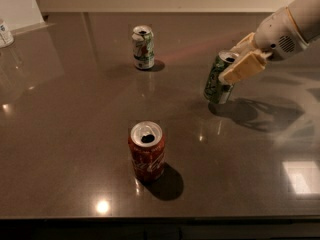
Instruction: Move green can near coke can
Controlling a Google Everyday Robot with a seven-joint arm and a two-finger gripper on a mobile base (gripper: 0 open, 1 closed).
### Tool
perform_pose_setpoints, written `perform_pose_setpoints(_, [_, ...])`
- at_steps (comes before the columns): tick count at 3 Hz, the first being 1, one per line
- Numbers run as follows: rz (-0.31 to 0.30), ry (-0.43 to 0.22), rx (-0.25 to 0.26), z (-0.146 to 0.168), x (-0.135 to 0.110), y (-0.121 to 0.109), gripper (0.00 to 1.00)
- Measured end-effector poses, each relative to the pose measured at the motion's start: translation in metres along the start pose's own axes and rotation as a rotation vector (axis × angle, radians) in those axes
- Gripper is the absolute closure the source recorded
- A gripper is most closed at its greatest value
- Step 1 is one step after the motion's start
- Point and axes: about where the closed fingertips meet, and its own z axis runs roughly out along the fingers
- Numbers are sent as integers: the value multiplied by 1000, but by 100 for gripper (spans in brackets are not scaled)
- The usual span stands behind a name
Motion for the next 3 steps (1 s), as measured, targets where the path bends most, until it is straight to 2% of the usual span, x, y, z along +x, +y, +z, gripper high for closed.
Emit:
perform_pose_setpoints(1, [-23, 4, -64, -9, 0, 38, 100])
perform_pose_setpoints(2, [-65, 30, -105, -14, 3, 73, 100])
perform_pose_setpoints(3, [-150, 47, -128, -14, -3, 107, 100])
